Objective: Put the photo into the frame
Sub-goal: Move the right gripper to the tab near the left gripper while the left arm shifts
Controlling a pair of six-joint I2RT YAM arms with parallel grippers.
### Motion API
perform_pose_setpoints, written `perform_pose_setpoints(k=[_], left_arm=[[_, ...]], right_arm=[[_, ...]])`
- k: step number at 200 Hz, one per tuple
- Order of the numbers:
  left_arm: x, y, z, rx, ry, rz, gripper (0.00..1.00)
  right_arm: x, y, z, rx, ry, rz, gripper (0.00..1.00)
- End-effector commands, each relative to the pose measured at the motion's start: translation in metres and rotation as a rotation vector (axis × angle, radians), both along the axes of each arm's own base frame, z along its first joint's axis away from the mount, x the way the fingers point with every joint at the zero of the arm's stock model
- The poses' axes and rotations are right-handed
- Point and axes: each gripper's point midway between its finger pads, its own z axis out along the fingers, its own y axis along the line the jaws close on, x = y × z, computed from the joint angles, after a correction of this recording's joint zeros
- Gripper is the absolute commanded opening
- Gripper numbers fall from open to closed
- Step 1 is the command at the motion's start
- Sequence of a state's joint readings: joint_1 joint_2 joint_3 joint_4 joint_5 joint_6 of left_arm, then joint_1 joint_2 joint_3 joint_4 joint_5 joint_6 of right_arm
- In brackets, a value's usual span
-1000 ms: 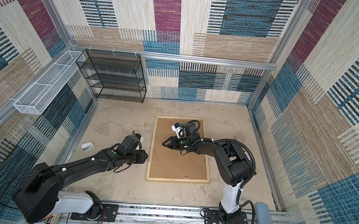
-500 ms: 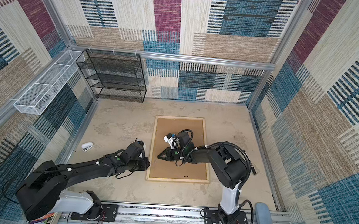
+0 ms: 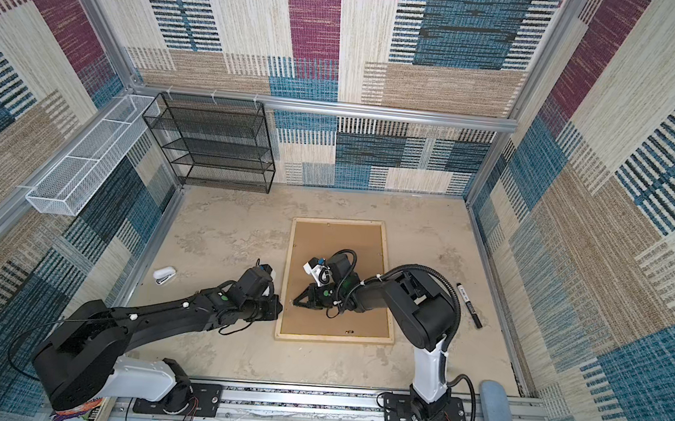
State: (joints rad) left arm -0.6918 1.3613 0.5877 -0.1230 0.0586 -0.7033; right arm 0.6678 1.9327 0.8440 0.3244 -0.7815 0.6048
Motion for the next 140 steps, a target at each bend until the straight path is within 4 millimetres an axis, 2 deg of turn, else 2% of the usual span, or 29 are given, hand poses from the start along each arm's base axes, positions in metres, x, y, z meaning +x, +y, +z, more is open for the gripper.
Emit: perform_pose_setpoints(k=[1, 49, 77, 87, 111, 140], left_arm=[[0.002, -0.005, 0.005, -0.008, -0.011, -0.015, 0.17], [0.006, -0.008, 0.009, -0.011, -0.020, -0.020, 0.17], [0.009, -0.007, 0.011, -0.001, -0.031, -0.010, 0.17], [0.010, -0.005, 0.011, 0.010, -0.037, 0.001, 0.16], [0.011, -0.002, 0.013, 0.017, -0.046, 0.010, 0.17], [0.011, 0.000, 0.013, 0.019, -0.049, 0.018, 0.17]], right_arm=[[0.003, 0.006, 0.004, 0.023, -0.013, -0.005, 0.02], [0.000, 0.020, 0.000, 0.035, -0.002, 0.023, 0.02], [0.002, 0.024, 0.006, 0.042, -0.033, 0.029, 0.02], [0.006, 0.021, 0.008, 0.022, -0.066, 0.012, 0.03], [0.017, 0.004, 0.012, -0.085, -0.204, -0.052, 0.15], [0.019, -0.016, 0.011, -0.210, -0.379, -0.120, 0.26]])
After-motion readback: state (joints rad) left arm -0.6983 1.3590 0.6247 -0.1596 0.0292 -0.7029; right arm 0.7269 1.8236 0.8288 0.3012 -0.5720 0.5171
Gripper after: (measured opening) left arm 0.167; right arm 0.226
